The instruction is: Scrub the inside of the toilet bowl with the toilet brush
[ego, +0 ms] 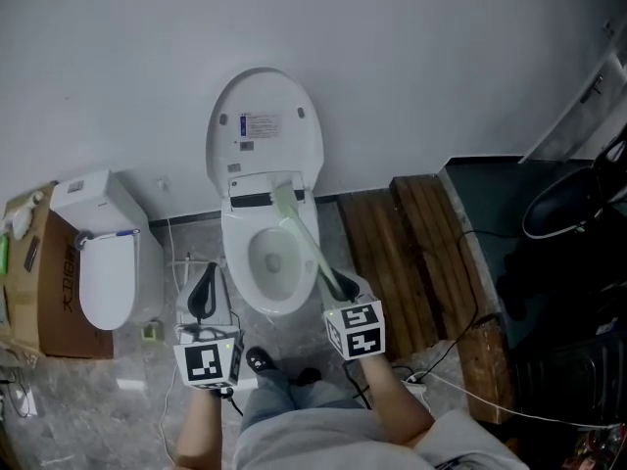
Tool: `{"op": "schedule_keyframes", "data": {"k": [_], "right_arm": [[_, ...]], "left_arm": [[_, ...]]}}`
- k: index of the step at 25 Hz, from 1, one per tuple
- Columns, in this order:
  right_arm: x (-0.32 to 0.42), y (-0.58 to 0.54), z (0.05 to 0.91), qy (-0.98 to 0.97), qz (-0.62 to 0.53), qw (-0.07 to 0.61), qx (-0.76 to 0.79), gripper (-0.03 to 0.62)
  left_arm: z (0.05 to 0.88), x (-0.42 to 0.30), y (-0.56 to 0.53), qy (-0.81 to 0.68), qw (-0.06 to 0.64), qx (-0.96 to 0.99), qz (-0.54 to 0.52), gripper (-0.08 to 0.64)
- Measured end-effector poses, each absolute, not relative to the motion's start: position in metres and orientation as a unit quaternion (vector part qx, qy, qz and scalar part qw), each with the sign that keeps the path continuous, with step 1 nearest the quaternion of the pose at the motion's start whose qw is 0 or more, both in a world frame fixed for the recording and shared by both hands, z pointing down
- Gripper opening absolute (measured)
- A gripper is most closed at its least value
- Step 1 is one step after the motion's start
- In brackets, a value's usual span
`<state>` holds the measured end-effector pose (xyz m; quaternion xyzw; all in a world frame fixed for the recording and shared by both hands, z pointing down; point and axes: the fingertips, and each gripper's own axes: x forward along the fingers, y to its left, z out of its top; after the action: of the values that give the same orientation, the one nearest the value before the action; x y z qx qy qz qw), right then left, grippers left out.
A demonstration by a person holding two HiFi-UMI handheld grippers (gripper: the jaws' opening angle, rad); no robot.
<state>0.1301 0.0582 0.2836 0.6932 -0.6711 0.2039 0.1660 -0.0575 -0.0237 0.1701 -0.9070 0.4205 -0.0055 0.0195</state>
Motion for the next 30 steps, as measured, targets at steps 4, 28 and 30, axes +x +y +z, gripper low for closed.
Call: {"op": "schedule_keyframes", "data": {"k": [4,28,30], "right_arm": [[0.133,0.058,0.262,-0.671,0.186,0.149,0.702,0.074],[0.143,0.091,0.154,-0.664,0.068,0.062,0.742,0.074],[0.142,0.095,0.148,-0.663,0.059,0.059,0.744,0.074]], "left_arm": [[0.158,-0.058,-0.022,0.417,0.036,-0.908,0.003,0.002],[0.110,-0.061,0.017,0.408,0.065,-0.910,0.029,0.002],[0.108,-0.063,0.020,0.410,0.059,-0.909,0.032,0.003]]}}
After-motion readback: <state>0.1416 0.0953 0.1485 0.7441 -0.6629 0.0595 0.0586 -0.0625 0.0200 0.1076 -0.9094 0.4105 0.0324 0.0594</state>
